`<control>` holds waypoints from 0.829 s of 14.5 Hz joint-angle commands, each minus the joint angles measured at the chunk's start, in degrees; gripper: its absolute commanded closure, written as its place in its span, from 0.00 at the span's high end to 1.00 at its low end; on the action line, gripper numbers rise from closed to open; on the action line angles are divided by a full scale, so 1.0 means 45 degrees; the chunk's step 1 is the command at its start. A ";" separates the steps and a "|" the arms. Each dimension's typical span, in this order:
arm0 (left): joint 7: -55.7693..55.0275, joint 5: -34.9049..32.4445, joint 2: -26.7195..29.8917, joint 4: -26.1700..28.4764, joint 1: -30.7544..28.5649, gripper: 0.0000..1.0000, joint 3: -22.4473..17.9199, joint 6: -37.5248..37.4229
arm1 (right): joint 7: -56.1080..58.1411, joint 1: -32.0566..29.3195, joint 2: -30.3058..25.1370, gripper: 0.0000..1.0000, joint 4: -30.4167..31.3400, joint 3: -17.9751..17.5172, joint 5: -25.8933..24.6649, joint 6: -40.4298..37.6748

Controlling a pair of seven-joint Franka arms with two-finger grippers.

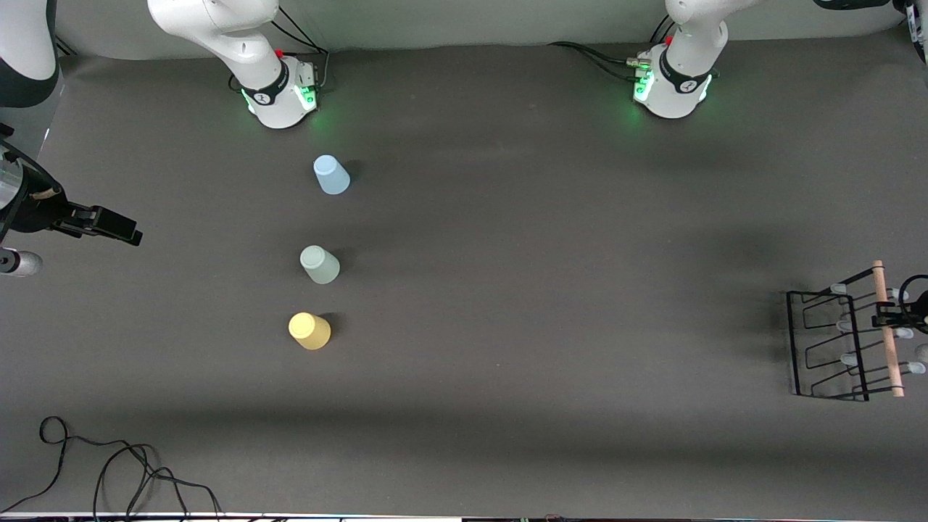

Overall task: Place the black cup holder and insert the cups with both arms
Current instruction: 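Grasp the rack's wooden rod with the left gripper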

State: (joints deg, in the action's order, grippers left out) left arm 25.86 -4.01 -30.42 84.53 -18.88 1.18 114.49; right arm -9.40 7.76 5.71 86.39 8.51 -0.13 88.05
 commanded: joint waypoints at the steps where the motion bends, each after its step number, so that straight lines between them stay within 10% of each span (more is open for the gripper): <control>1: -0.0120 0.0052 0.1055 0.0103 0.0443 0.00 0.0031 -0.0267 | 0.0272 0.0013 -0.0078 1.00 0.0021 0.0024 -0.0206 -0.0054; 12: -0.5643 0.0130 0.2442 0.0337 0.4796 0.00 0.0051 -0.2664 | 0.0272 0.0013 -0.0078 1.00 0.0002 0.0024 -0.0206 -0.0074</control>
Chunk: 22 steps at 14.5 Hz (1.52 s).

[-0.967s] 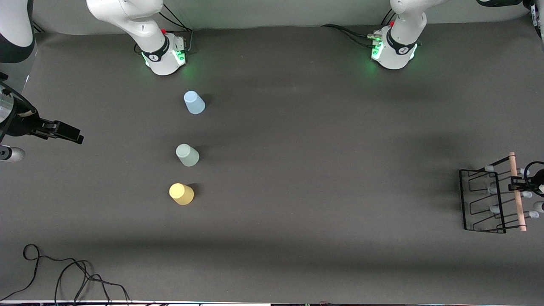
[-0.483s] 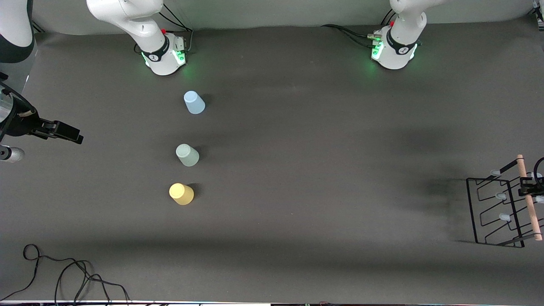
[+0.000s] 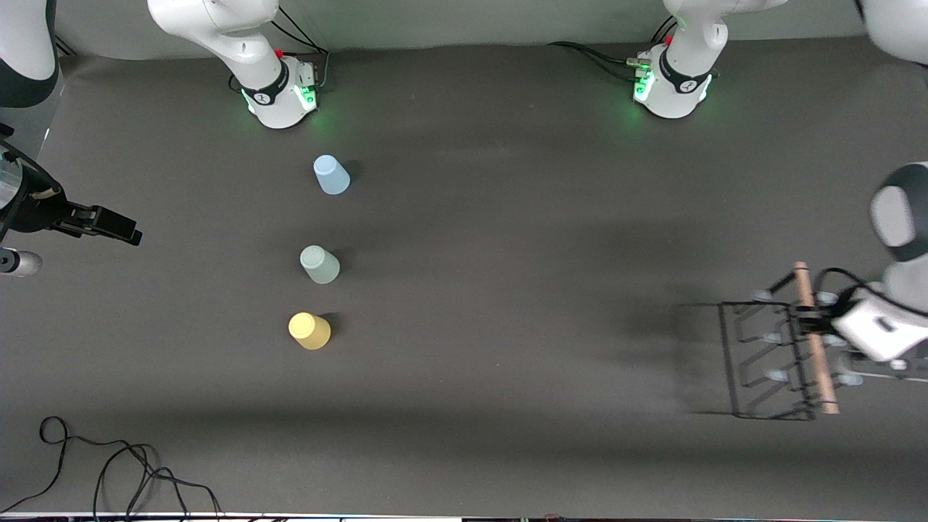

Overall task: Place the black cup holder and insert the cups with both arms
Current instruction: 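Grasp the rack's wooden rod with the left gripper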

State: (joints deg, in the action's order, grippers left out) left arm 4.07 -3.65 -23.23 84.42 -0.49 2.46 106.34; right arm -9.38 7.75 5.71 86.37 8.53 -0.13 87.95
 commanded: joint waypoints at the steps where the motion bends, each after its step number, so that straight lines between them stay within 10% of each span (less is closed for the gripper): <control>1: -0.1406 0.0049 0.0924 0.0381 0.1100 0.00 -0.0234 -0.1147 | 0.0269 0.0015 -0.0098 1.00 0.0006 0.0018 -0.0206 -0.0052; 22: -0.6353 0.0361 0.1745 0.3601 0.5652 0.00 -0.0234 0.0020 | 0.0288 0.0015 -0.0098 1.00 0.0026 0.0038 -0.0206 -0.0091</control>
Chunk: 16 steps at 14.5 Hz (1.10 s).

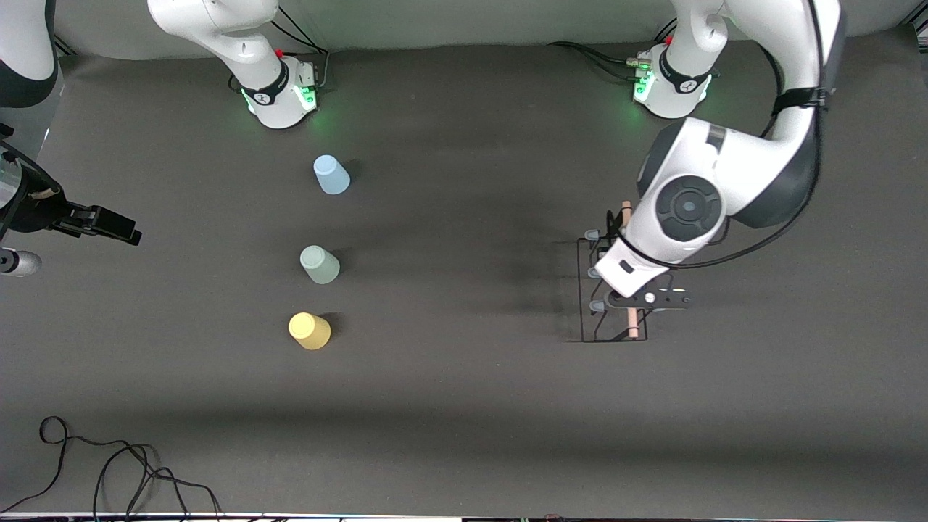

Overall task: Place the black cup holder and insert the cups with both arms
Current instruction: 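Carry the black rack to the table center with the left gripper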

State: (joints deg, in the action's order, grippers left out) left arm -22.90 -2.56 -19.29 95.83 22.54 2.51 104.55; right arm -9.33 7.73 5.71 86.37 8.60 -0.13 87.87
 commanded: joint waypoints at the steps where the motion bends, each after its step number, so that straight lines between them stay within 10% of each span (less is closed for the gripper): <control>1: -0.0398 0.0293 0.0850 0.1165 0.0693 0.00 -0.0245 0.0593 | 0.0276 0.0001 -0.0117 1.00 0.0026 0.0022 -0.0206 -0.0093; 16: -0.5298 0.1581 -0.1082 -0.1353 0.4580 0.00 -0.0090 0.2408 | 0.0276 0.0001 -0.0117 1.00 0.0026 0.0041 -0.0206 -0.0172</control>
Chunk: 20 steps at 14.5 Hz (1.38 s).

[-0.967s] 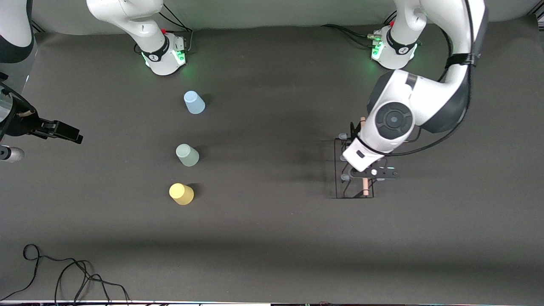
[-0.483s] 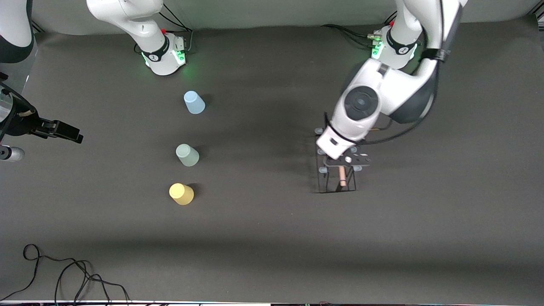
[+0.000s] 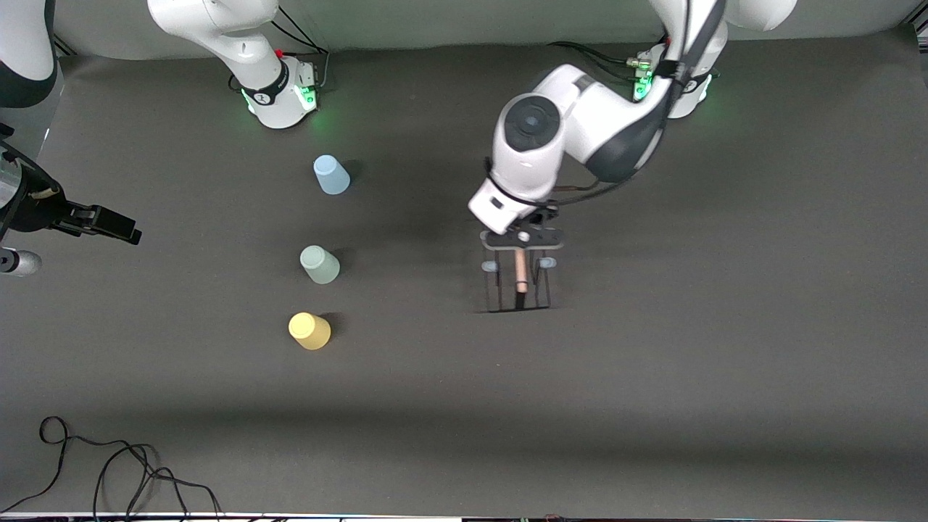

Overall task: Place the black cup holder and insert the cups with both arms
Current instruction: 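Carry the black rack to the table center with the left gripper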

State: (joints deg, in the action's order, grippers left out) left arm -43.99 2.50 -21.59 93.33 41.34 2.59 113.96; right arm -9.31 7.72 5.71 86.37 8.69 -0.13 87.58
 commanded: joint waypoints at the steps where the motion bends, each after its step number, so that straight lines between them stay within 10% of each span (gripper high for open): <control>1: -0.0653 0.0730 -0.0728 -0.0819 0.0462 0.00 0.0125 0.0688 | 0.0273 0.0003 -0.0117 1.00 0.0026 0.0023 -0.0206 -0.0108; 13: -0.0946 0.0655 -0.1921 -0.1073 0.0815 0.02 0.0674 0.1551 | 0.0527 -0.0016 -0.0117 1.00 0.0026 0.0121 -0.0206 -0.0127; 20: -0.0985 0.0558 -0.1668 -0.1600 0.0658 0.99 0.0635 0.1298 | 0.0527 -0.0016 -0.0117 1.00 0.0026 0.0121 -0.0206 -0.0127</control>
State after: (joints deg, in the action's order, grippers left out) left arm -48.23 5.26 -30.08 87.31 44.46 5.62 121.27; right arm -8.20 7.71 5.71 86.37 9.26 -0.13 87.55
